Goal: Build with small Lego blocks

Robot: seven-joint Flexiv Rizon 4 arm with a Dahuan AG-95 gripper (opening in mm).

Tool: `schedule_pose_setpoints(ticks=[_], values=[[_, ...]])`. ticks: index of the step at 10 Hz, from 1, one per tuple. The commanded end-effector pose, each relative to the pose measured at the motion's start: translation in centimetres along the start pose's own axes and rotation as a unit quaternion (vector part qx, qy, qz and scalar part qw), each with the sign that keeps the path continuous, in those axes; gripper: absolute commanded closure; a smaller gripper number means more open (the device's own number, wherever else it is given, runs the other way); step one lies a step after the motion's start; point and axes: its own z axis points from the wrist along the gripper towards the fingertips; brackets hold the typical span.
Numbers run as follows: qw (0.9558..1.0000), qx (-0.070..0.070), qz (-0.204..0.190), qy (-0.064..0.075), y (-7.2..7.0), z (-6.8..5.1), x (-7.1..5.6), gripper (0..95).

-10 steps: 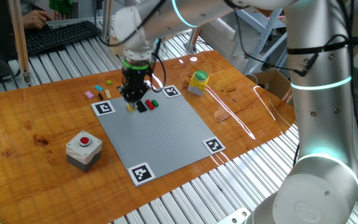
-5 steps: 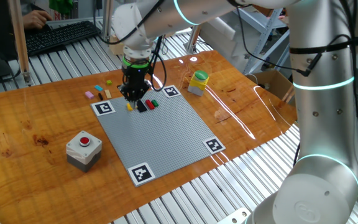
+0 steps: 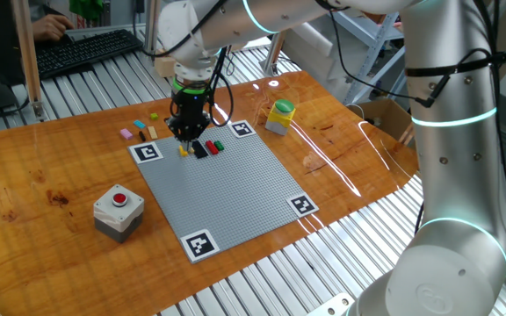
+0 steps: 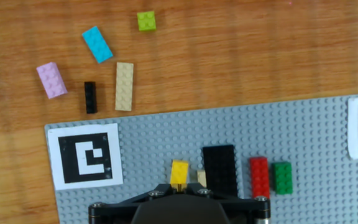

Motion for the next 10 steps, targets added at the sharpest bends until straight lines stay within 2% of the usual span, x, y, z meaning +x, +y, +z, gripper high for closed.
schedule_pose_setpoints(ticks=[1, 3, 10], values=[[0.9999, 0.001, 0.013, -0.006, 0.1, 0.1, -0.5, 76.0], [0.9998, 0.003, 0.017, -0.014, 0.2, 0.5, -0.7, 76.0], [0.9996, 0.0, 0.019, -0.02, 0.2, 1.3, -0.8, 76.0]])
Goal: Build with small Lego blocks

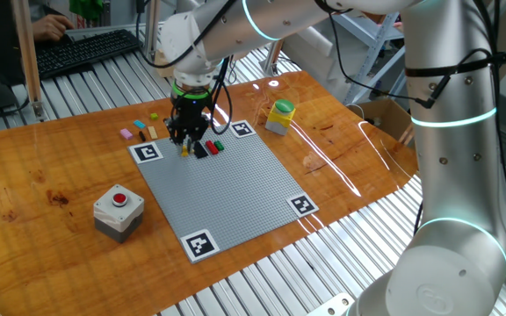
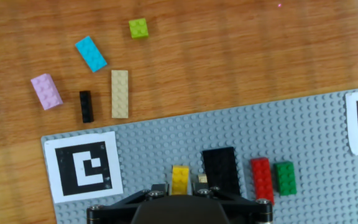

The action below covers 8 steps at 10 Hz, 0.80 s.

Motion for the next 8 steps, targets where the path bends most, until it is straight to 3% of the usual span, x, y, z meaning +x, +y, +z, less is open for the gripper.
schedule_pose_setpoints(ticks=[1, 2, 8], values=[[1.0, -0.001, -0.001, -0.001, -0.01, -0.01, 0.03, 76.0], [1.0, -0.001, -0.008, -0.002, -0.01, 0.13, 0.01, 95.0], [0.9998, -0.004, -0.018, 0.0, 0.06, 0.1, 0.06, 95.0]])
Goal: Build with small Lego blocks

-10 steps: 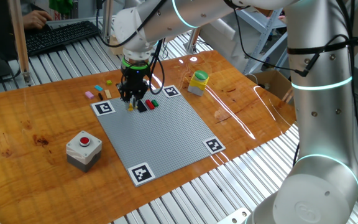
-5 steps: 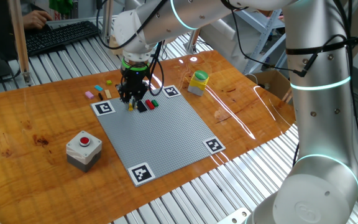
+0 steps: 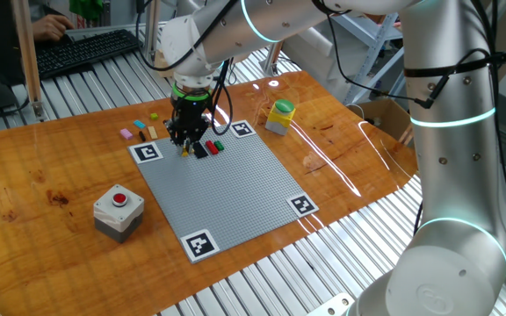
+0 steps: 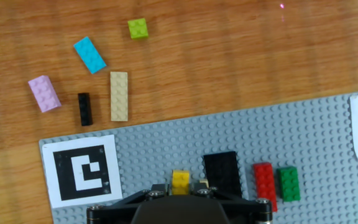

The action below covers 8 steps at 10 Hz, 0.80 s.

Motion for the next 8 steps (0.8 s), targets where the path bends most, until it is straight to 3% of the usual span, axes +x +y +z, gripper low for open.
schedule_pose_setpoints(ticks=[1, 8], values=[[1.0, -0.001, 0.0, 0.0, 0.07, -0.03, 0.05, 95.0], [1.0, -0.008, 0.0, 0.002, 0.54, -0.06, 0.32, 95.0]])
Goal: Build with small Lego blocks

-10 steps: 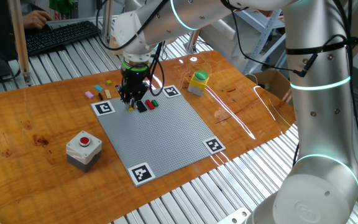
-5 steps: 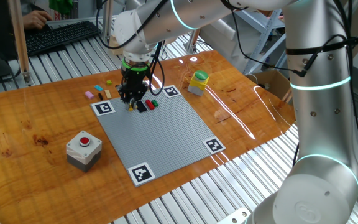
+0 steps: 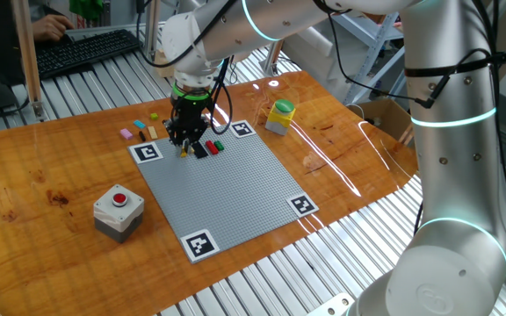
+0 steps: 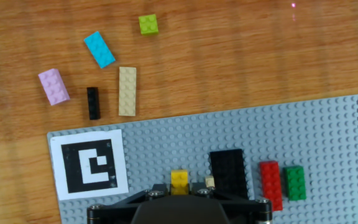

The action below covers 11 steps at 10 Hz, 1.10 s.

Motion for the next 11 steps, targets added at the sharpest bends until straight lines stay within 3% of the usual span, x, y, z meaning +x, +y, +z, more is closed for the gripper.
schedule_pose_setpoints(ticks=[1, 11], values=[[1.0, 0.0, -0.003, -0.002, -0.02, 0.13, 0.02, 95.0], [1.0, 0.005, 0.0, -0.002, -0.19, 0.15, 0.19, 95.0]])
